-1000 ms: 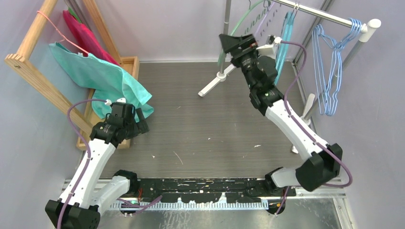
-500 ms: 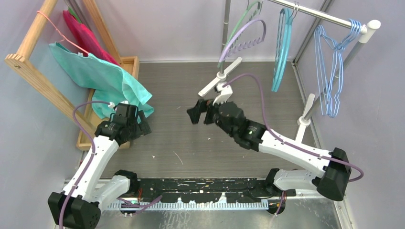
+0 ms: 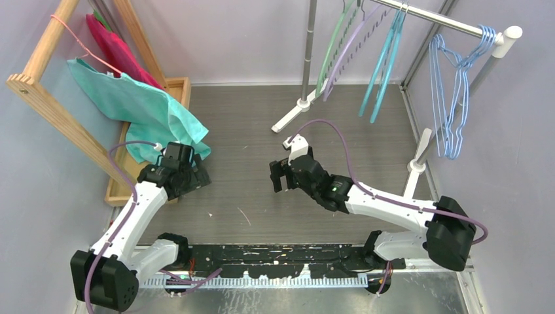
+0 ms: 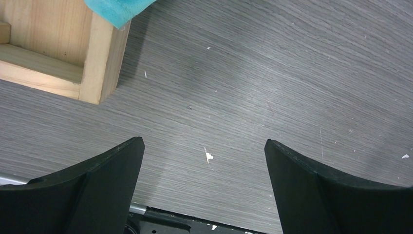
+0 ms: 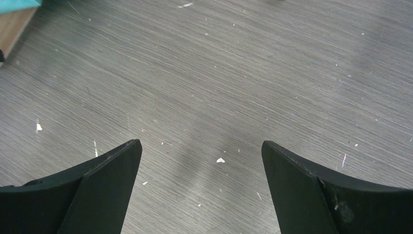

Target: Organize the hangers

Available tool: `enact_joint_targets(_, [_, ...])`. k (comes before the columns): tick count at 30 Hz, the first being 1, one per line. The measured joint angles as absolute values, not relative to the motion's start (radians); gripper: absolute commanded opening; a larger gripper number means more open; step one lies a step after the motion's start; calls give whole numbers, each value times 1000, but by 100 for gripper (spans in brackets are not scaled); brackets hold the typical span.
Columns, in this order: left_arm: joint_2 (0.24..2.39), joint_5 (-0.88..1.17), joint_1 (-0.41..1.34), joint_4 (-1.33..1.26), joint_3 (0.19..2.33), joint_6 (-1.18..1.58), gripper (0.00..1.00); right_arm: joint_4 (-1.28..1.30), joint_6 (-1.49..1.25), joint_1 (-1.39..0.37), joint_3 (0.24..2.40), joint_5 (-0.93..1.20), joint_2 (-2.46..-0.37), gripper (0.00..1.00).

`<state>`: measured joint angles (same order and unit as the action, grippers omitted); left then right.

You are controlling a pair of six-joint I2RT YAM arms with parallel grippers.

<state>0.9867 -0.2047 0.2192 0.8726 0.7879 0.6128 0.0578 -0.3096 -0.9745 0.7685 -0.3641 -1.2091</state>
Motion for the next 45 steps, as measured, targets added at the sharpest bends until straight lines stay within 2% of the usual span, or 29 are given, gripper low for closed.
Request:
enact_joint_targets(9, [995,-205,221,864,787,612,98,58,-297,-974,768,-365,-1276,100])
enact_joint_targets(45, [995,-212,223,810,762,583,98,30,-306,-958,679,-363,-1278,100])
